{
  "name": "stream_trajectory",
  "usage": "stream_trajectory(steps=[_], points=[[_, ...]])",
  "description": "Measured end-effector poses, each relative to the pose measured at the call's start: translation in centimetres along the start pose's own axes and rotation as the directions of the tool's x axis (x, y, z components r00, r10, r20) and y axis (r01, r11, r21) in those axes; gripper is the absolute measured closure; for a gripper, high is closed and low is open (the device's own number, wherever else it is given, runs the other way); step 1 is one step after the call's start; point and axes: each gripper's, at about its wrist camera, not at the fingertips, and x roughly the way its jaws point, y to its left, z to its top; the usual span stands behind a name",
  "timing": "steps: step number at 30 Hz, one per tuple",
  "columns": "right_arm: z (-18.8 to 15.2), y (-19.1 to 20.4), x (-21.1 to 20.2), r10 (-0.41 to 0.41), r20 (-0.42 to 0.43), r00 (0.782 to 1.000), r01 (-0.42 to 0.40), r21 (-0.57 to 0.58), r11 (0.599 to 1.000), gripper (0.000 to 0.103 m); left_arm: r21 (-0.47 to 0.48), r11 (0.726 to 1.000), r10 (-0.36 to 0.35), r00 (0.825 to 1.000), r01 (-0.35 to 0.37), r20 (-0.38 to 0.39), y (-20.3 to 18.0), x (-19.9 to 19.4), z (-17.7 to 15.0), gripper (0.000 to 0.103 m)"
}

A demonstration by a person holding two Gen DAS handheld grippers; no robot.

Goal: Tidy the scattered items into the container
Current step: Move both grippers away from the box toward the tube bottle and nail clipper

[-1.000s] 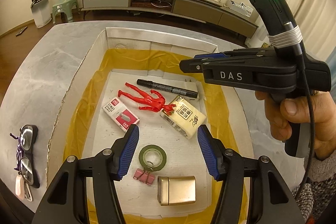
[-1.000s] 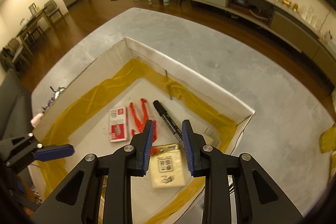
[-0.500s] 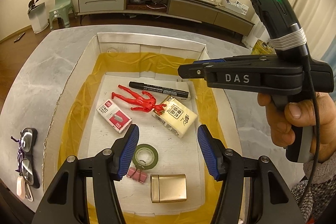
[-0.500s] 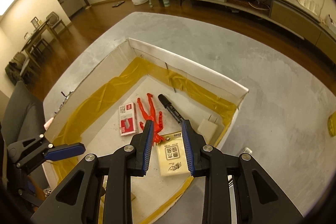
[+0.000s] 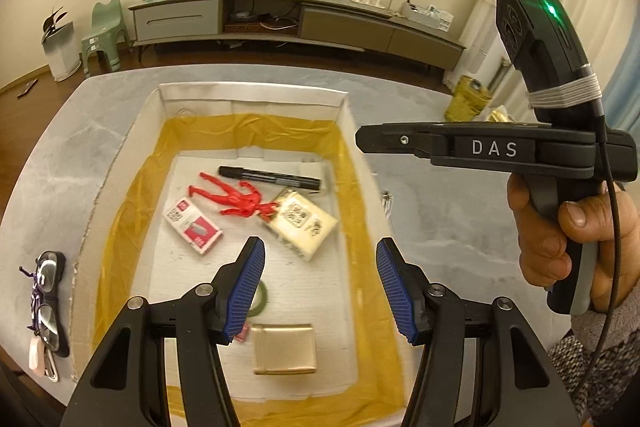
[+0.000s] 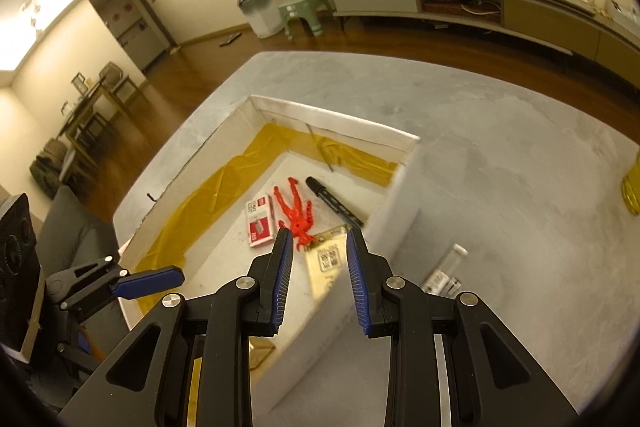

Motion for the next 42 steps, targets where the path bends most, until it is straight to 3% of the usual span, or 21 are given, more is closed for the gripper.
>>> stream_trajectory(steps=[4,7,16,22,24,29,31,36,40,42], points=[[-1.3,-2.2,-1.7,-0.031,0.036,0.999,0.029,0.053,0.998,0.073,0.035,0.999,-0.021,1.000,0.021,0.003,-2.0,-0.2,-0.3,0.044],[-2.6,-4.6,-1.6,-0.098,0.037,0.995,0.093,0.106,0.990,0.073,0.054,0.998,-0.039,0.999,0.039,-0.004,-3.5,-0.1,-0.5,0.044],[-4.4,-9.0,5.6,-0.192,-0.081,0.978,0.201,0.135,0.970,0.073,0.082,0.994,-0.074,0.997,0.074,-0.014,-6.7,0.5,-0.5,0.044],[-4.7,-8.9,8.8,-0.262,-0.056,0.963,0.264,0.026,0.964,0.075,0.074,0.993,-0.086,0.996,0.088,-0.030,-7.3,1.4,-0.4,0.044],[-5.2,-8.3,8.6,-0.297,-0.071,0.952,0.295,-0.038,0.955,0.085,0.075,0.993,-0.094,0.995,0.096,-0.032,-7.4,1.6,-0.4,0.044],[-9.0,-8.4,6.1,-0.379,-0.115,0.918,0.357,-0.172,0.918,0.085,0.075,0.990,-0.115,0.993,0.117,-0.030,-8.2,1.8,-0.5,0.044],[-10.6,-9.7,4.8,-0.369,-0.148,0.918,0.350,-0.138,0.926,0.085,0.073,0.988,-0.132,0.991,0.134,-0.038,-9.0,2.2,-0.8,0.044],[-13.4,-13.1,-0.4,-0.251,-0.083,0.964,0.259,0.110,0.960,0.077,0.109,0.986,-0.123,0.991,0.129,-0.060,-11.7,3.4,-1.5,0.044],[-14.3,-15.2,-3.9,-0.224,-0.066,0.972,0.234,0.275,0.933,0.075,0.121,0.989,-0.079,0.994,0.087,-0.073,-13.3,5.4,-0.9,0.044],[-14.9,-15.3,-5.5,-0.180,-0.042,0.983,0.184,0.320,0.929,0.074,0.114,0.992,-0.047,0.996,0.055,-0.076,-13.7,6.8,-0.3,0.044]])
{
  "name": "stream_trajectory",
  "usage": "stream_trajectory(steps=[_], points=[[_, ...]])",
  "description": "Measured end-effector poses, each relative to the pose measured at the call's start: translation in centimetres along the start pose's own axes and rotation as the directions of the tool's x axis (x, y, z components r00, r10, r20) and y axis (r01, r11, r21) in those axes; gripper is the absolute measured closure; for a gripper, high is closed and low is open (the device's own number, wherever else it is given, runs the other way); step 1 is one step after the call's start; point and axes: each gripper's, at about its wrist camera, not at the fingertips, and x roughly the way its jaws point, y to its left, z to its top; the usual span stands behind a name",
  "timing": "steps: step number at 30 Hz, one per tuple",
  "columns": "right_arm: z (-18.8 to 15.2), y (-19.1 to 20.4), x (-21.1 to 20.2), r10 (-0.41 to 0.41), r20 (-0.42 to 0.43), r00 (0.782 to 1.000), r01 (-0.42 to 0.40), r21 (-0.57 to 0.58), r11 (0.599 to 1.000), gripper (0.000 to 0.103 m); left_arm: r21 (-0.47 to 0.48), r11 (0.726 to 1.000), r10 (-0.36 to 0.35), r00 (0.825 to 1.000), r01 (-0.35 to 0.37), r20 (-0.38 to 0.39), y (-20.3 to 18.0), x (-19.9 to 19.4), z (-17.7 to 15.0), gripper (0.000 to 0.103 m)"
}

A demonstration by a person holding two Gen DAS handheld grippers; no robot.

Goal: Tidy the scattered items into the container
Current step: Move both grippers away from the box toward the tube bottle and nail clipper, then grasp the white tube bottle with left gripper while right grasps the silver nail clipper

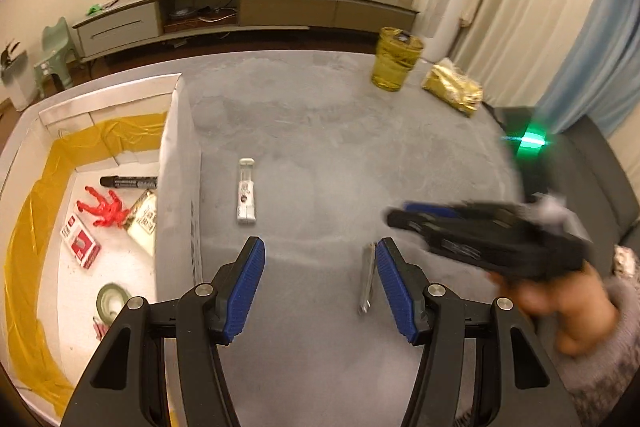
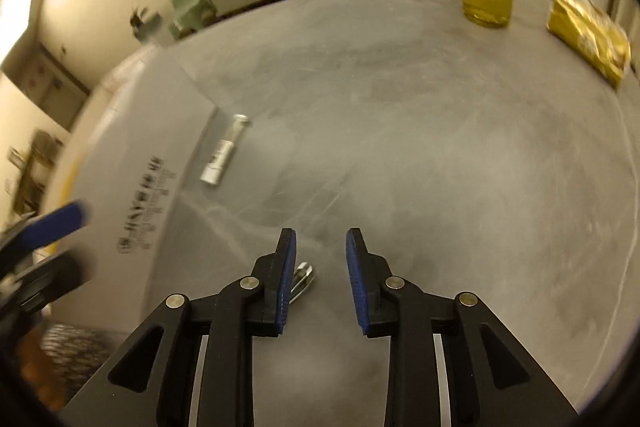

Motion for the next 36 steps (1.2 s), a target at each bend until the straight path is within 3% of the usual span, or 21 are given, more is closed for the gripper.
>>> stream_trajectory(steps=[6,14,20,22,24,26,27,30,33,34,35,36], points=[[-2.9,2.0,-0.4,0.061,-0.052,0.997,-0.061,0.000,0.998,0.074,-0.039,0.995,0.089,0.995,-0.091,-0.042,0.2,4.8,2.3,0.044],[-4.4,3.3,1.5,-0.089,-0.061,0.994,0.084,-0.074,0.994,0.074,-0.094,0.973,0.199,0.971,-0.212,-0.134,2.8,11.0,4.2,0.044],[-4.8,3.0,2.5,-0.113,-0.073,0.991,0.107,-0.086,0.991,0.074,-0.078,0.960,0.248,0.948,-0.268,-0.199,3.7,15.1,4.2,0.043],[-4.9,3.3,2.7,-0.129,-0.069,0.989,0.120,-0.123,0.985,0.077,-0.102,0.962,0.233,0.956,-0.254,-0.180,4.2,15.4,4.1,0.042],[-5.1,3.5,2.7,-0.150,-0.064,0.987,0.139,-0.148,0.979,0.086,-0.097,0.966,0.221,0.961,-0.240,-0.168,4.4,15.3,4.0,0.046],[-5.1,3.3,2.7,-0.155,-0.067,0.986,0.144,-0.152,0.978,0.089,-0.066,0.975,0.198,0.968,-0.210,-0.151,4.0,14.9,3.8,0.076],[-5.1,3.0,2.6,-0.153,-0.069,0.986,0.142,-0.142,0.980,0.090,-0.055,0.980,0.181,0.971,-0.191,-0.154,3.9,14.8,3.6,0.077],[-5.0,1.8,2.2,-0.143,-0.073,0.987,0.135,-0.098,0.986,0.090,-0.070,0.984,0.150,0.976,-0.162,-0.157,4.0,14.4,3.3,0.077],[-4.5,1.4,2.0,-0.102,-0.066,0.993,0.098,-0.056,0.994,0.086,-0.086,0.980,0.165,0.976,-0.179,-0.143,4.5,14.3,3.0,0.075],[-4.5,1.2,1.7,-0.081,-0.058,0.995,0.079,-0.035,0.996,0.084,-0.095,0.979,0.168,0.976,-0.183,-0.141,4.7,14.3,3.2,0.067],[-4.1,1.0,1.7,-0.054,-0.050,0.997,0.053,-0.014,0.998,0.073,-0.107,0.978,0.165,0.976,-0.180,-0.140,5.0,14.6,3.3,0.058],[-4.0,0.9,1.5,-0.031,-0.039,0.999,0.031,0.002,1.000,0.067,-0.118,0.977,0.163,0.977,-0.180,-0.136,5.1,14.7,3.3,0.057]])
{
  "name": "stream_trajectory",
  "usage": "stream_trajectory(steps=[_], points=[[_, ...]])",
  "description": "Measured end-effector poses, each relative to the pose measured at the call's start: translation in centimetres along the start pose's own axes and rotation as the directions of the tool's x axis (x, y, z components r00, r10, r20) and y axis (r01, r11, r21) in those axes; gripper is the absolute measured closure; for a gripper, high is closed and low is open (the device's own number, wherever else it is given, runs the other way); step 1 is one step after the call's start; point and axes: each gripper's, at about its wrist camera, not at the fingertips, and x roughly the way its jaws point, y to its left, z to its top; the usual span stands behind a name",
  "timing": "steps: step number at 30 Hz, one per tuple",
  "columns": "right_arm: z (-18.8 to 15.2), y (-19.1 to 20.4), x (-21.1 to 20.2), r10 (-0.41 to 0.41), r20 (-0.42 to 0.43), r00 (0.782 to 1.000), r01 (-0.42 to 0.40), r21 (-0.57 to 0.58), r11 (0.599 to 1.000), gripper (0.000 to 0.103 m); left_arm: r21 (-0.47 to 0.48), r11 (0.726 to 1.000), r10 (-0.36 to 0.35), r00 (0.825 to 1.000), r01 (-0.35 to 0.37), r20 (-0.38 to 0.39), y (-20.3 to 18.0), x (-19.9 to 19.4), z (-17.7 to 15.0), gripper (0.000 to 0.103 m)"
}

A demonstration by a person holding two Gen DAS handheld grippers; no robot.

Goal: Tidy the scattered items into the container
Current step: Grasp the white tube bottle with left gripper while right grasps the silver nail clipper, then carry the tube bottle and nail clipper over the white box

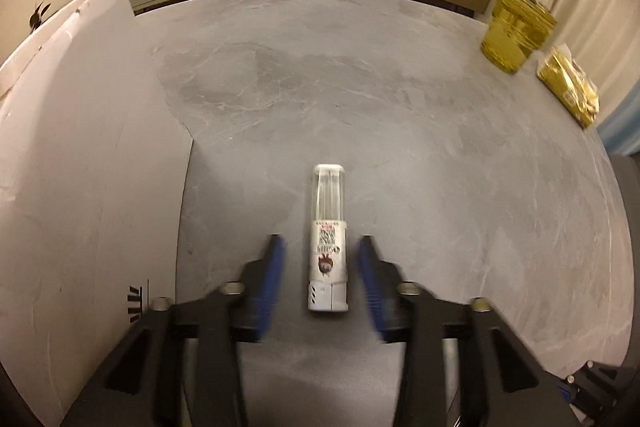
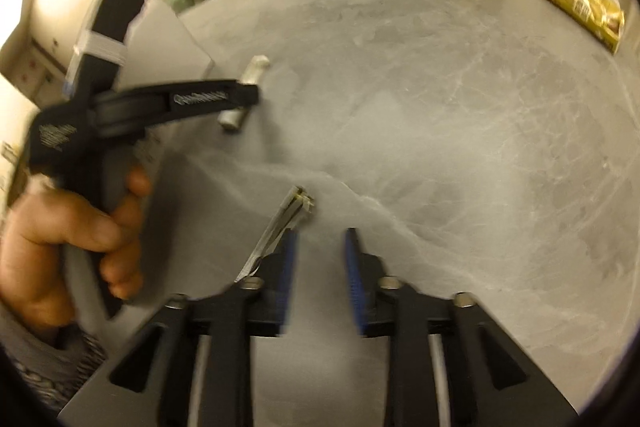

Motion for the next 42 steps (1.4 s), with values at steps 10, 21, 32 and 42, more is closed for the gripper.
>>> stream_trajectory(steps=[10,21,32,42], points=[[-0.2,2.9,1.9,-0.042,-0.014,0.999,0.040,-0.109,0.993,0.090,0.096,0.995,-0.003,0.999,-0.001,0.036,-1.6,-0.4,-0.8,0.083],[-0.6,1.5,-0.4,-0.004,0.012,1.000,0.004,-0.029,1.000,0.091,0.049,0.993,-0.108,0.991,0.104,0.082,-1.7,-3.8,-1.7,0.083],[-1.4,0.6,-2.1,0.028,0.040,0.999,-0.030,0.034,0.999,0.091,0.077,0.981,-0.186,0.977,0.179,0.102,-3.1,-8.6,-4.8,0.083],[-2.5,0.5,-3.1,0.042,0.062,0.997,-0.046,0.062,0.997,0.091,0.161,0.979,-0.152,0.976,0.127,0.155,-4.4,-12.4,-7.4,0.083]])
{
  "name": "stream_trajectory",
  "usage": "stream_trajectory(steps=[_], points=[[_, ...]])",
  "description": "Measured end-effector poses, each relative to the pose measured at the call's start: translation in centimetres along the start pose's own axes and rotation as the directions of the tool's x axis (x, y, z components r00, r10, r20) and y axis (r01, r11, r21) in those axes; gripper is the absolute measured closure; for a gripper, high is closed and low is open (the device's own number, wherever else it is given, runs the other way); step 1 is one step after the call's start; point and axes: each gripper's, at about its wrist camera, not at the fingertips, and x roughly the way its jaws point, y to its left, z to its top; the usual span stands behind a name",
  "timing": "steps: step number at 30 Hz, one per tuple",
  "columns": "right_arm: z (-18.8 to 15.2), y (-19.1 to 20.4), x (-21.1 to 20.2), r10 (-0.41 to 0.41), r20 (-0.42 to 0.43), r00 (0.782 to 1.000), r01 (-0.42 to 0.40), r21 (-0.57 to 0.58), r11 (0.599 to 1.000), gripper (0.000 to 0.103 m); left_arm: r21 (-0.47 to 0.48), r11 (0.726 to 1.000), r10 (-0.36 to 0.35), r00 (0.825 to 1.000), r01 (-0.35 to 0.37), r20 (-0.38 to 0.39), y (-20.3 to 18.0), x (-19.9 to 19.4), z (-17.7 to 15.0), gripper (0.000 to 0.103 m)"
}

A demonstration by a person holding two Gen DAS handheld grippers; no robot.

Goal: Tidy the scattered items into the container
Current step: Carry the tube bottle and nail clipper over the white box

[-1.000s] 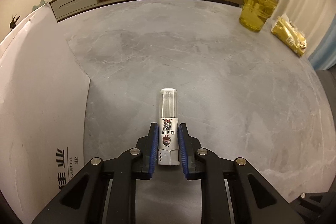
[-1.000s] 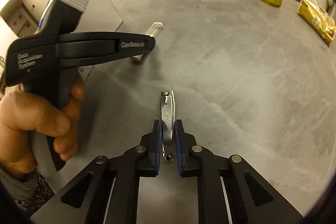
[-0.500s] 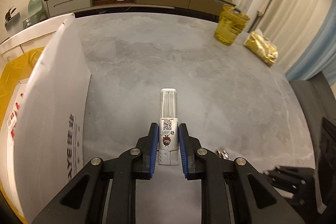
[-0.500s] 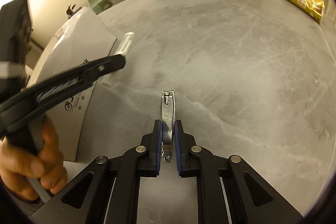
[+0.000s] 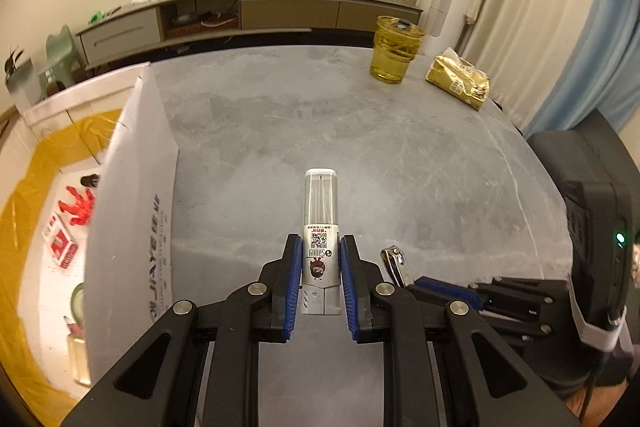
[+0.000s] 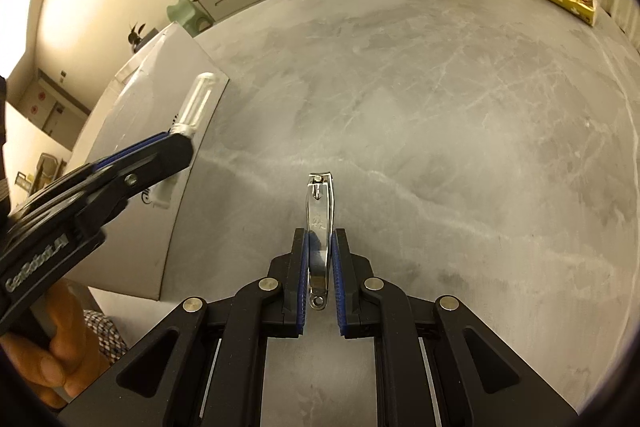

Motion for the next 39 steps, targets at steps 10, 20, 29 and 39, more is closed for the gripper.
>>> stream_trajectory(steps=[10,20,29,39], points=[[-1.1,0.2,-0.8,-0.003,0.026,1.000,0.003,0.000,1.000,0.091,0.025,1.000,-0.019,0.999,0.018,0.027,-0.9,-3.4,-1.5,0.083],[-2.3,1.0,-1.9,-0.019,0.066,0.998,0.021,-0.032,0.999,0.091,0.023,0.999,-0.046,0.998,0.045,0.048,-1.3,-5.7,-2.5,0.083],[-3.4,1.9,-2.7,-0.021,0.086,0.996,0.026,-0.053,0.998,0.091,0.016,0.997,-0.072,0.995,0.071,0.075,-1.1,-7.6,-3.1,0.083],[-4.4,2.6,-3.8,-0.003,0.098,0.995,0.006,-0.037,0.999,0.091,-0.005,0.994,-0.107,0.989,0.108,0.100,-0.3,-9.2,-3.7,0.083]])
